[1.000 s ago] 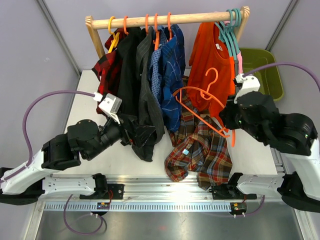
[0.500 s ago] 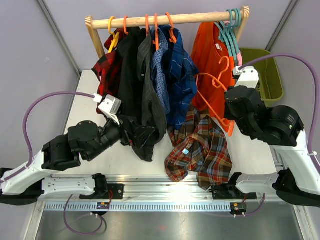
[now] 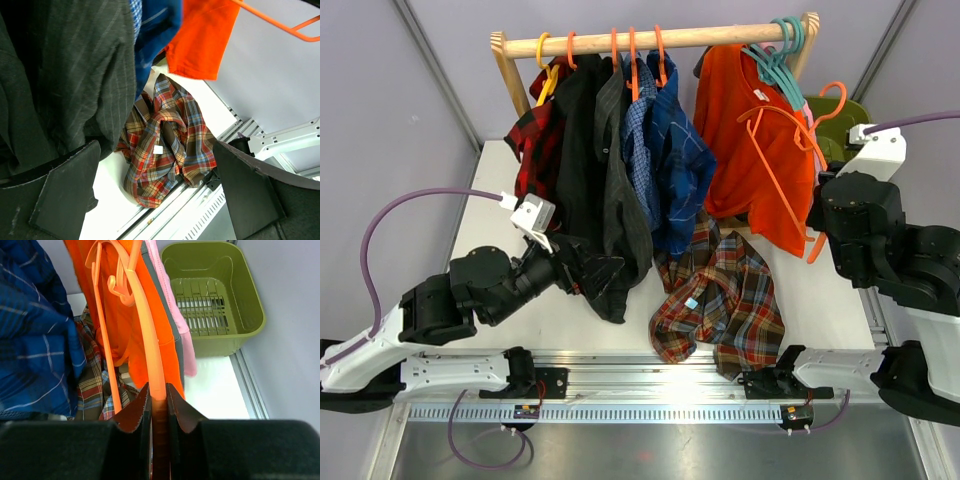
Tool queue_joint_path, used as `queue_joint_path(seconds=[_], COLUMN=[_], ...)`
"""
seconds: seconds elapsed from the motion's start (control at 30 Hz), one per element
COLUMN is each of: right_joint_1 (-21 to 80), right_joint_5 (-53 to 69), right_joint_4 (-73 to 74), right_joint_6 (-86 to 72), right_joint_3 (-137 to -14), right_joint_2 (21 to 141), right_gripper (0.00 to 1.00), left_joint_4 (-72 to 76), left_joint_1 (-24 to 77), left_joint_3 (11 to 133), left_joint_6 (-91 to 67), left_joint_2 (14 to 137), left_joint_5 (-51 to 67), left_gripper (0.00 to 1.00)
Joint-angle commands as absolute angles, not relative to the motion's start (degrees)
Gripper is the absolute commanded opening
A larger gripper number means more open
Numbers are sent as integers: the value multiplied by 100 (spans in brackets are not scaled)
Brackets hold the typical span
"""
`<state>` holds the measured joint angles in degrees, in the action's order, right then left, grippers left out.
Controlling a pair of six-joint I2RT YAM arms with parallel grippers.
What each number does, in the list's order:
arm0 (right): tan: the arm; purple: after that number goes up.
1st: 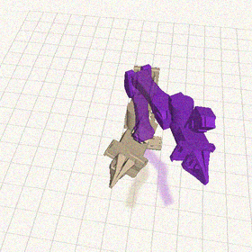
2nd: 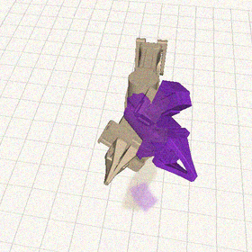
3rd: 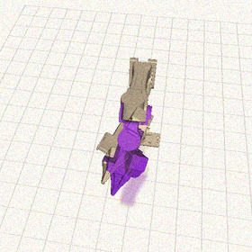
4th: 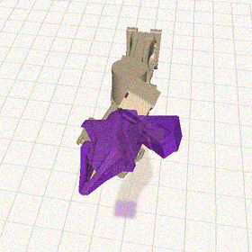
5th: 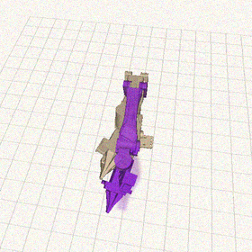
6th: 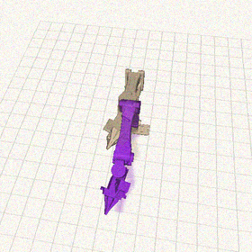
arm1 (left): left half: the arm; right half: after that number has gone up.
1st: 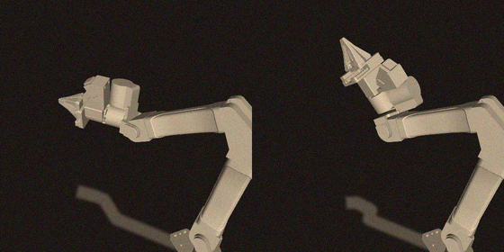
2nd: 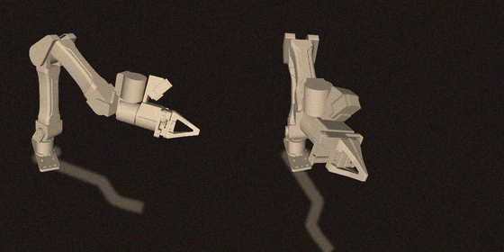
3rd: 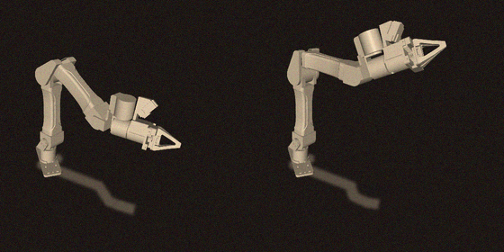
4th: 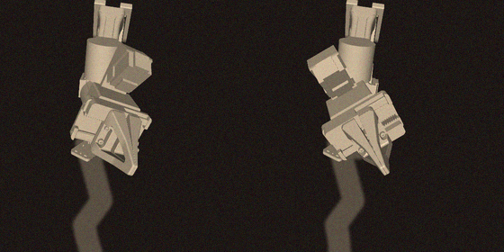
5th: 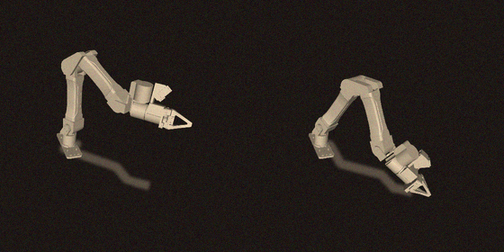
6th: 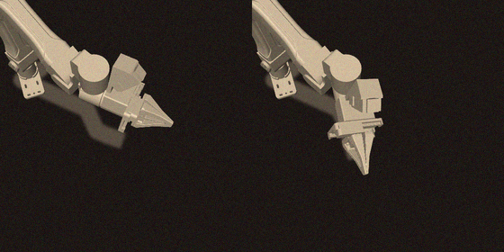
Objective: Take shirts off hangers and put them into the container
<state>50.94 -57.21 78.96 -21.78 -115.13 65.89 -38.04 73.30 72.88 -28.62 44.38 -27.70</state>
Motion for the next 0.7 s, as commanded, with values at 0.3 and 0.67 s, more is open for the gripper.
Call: queue_joint_path(seconds=[0.3,0.67], right_joint_1=[5010,5115], right_joint_5=[-4950,-4727], right_joint_4=[8245,7699], right_joint_6=[-1460,-581], right_joint_3=[-11698,-13129], right_joint_2=[7215,8410], right_gripper=[0,0], left_joint_4=[-3498,-3410], left_joint_1=[7356,7356], left_joint_3=[7163,6706], left_joint_6=[-2918,-2953], left_joint_2=[4360,3771], left_joint_5=[-2777,-2812], left_gripper=[99,99])
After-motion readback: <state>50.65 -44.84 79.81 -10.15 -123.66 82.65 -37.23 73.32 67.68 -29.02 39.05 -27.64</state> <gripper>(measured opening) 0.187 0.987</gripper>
